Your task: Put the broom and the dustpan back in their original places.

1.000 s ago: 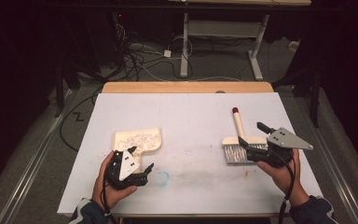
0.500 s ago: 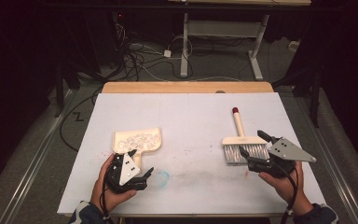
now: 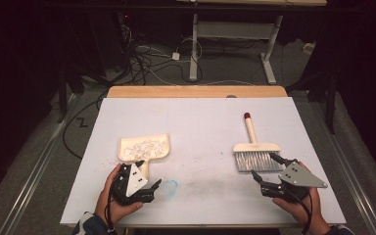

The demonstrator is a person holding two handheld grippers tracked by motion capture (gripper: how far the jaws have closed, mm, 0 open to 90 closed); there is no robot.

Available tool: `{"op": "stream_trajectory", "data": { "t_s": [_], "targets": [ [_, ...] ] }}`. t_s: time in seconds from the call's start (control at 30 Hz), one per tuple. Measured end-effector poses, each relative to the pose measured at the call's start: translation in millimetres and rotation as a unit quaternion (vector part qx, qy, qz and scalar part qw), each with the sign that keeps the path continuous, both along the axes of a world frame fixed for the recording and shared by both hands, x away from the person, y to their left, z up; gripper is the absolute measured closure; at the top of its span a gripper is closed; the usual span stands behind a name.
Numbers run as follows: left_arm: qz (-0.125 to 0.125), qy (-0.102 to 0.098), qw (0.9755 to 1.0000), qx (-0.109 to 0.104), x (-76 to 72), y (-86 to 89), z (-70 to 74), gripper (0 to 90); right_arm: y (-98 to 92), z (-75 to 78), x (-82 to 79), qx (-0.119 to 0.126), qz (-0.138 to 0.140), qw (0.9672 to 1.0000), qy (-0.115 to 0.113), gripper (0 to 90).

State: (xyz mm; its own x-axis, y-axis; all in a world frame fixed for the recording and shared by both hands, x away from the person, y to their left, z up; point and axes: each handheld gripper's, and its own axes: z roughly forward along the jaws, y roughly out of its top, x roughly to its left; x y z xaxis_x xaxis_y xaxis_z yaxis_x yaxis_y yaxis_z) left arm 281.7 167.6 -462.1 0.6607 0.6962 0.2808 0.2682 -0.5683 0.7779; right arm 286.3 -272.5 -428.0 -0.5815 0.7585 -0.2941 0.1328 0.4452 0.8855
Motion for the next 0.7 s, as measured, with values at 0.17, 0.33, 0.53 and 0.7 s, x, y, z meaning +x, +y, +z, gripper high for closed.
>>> {"op": "stream_trajectory", "data": {
  "t_s": [0.17, 0.33, 0.53, 0.7],
  "targets": [
    [-0.002, 0.006, 1.0, 0.003, -0.8, 0.0, -3.9, 19.1, -7.7, -16.6, -6.8, -0.001, -0.007, 0.9998, 0.017, 22.5],
    [-0.005, 0.01, 0.9999, 0.009, -3.9, -0.6, -7.6, 19.1, -10.6, -27.4, -11.0, -0.014, -0.006, 0.9993, 0.035, 22.5],
    [-0.007, 0.005, 0.9999, 0.008, -4.7, -3.7, -7.4, 19.1, -10.1, -24.8, -12.3, -0.015, -0.004, 0.9995, 0.028, 22.5],
    [-0.01, 0.005, 0.9999, 0.01, -6.9, -2.7, -8.0, 18.9, -9.0, -18.4, -14.0, -0.006, -0.007, 0.9998, 0.019, 22.5]
  ]
}}
